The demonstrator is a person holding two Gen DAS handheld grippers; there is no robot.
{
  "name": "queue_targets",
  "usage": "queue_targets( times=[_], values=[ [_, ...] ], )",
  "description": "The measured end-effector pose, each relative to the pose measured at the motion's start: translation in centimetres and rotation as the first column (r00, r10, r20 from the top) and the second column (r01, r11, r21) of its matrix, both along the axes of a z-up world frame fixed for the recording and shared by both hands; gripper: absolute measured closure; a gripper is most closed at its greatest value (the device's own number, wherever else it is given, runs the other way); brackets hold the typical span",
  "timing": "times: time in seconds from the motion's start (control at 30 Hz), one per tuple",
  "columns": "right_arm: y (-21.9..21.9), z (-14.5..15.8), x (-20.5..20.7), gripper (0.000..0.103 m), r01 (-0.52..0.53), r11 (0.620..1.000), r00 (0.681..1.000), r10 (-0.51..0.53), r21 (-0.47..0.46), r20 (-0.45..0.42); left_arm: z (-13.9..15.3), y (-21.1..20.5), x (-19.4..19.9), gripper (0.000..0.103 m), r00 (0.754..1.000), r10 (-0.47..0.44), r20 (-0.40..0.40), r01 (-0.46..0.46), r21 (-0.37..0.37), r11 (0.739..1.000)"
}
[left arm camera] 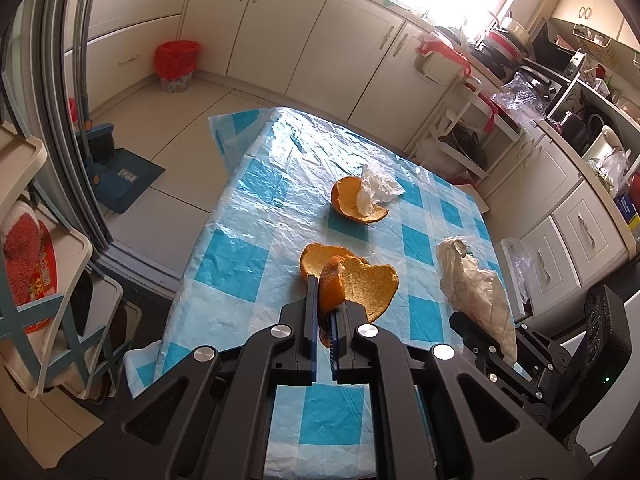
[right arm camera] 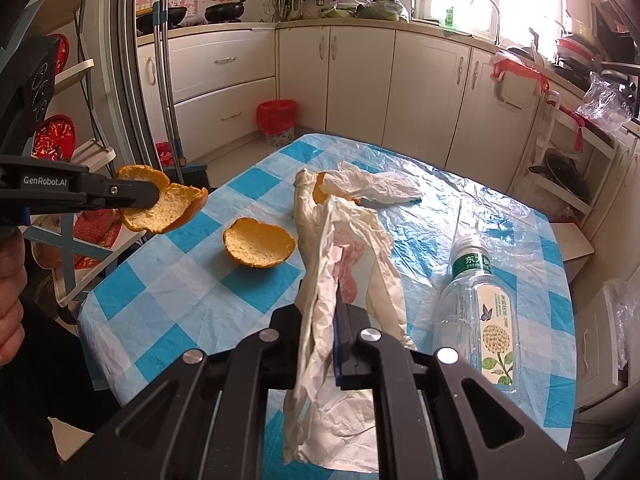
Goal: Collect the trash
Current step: 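Lift the white paper with the right tool while the left holds the orange peel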
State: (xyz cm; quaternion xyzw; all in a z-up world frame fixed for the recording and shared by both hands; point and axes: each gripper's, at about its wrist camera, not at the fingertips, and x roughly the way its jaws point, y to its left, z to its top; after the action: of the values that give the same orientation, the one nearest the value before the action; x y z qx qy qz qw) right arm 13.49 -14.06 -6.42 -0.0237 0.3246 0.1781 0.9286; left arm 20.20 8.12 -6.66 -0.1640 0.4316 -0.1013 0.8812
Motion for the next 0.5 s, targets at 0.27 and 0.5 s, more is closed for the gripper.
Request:
queue_targets(
  times=[0.27,0.5],
  values=[
    [-0.5,0.4,-1.0,0.093,0.007,1.000,1.000,-0.007,0.008,0.020,0.1,-0.1,-0.2,0.099,1.000,-0.003,0.002,0.003,0.002,1.000],
    [-1.1,0.8,-2.1,0.093,0.020,1.000,0.999,-0.020,0.015,0.039,0.3,-0.4,-1.0,0.099,1.000,-0.009,0.011,0.009,0.003,1.000]
  ],
)
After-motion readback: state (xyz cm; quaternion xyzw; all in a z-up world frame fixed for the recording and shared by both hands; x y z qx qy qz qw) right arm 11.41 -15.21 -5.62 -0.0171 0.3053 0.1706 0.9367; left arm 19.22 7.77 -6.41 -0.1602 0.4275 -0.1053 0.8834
